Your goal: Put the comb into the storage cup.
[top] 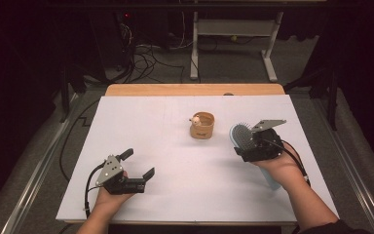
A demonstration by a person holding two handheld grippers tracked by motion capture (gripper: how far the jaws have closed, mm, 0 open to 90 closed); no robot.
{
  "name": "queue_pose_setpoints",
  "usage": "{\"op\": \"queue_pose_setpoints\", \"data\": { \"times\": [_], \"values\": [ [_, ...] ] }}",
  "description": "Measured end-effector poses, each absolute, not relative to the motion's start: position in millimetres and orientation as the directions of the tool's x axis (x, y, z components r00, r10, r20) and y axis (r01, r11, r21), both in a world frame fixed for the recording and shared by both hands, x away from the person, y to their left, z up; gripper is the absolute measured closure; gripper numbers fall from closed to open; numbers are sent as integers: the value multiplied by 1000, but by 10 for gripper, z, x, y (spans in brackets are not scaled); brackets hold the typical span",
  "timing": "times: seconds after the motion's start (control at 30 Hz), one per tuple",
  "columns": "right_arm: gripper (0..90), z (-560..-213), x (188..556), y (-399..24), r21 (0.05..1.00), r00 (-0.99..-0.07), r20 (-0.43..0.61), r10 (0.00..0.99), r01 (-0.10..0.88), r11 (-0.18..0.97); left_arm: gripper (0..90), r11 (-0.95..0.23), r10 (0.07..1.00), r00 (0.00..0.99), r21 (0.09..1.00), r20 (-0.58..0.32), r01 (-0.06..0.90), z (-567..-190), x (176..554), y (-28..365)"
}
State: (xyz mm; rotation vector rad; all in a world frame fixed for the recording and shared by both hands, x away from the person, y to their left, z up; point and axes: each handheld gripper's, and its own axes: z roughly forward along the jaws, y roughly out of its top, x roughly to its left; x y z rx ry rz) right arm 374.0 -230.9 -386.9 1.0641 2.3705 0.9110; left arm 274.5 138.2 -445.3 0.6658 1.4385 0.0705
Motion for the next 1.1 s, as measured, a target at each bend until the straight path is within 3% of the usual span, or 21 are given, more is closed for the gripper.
{"op": "queue_pose_setpoints", "data": {
  "times": [0.47, 1.1],
  "values": [
    [207, -3826, 3594, -2295, 831, -614, -76, 786, 397, 391, 4, 817, 425, 165, 456, -890, 352, -4446, 2732, 1372],
    [207, -3845, 3410, -2353, 941, -576, -47, 816, 248, 229, 3, 803, 443, 189, 482, -876, 351, -4450, 2719, 1376]
  ]
}}
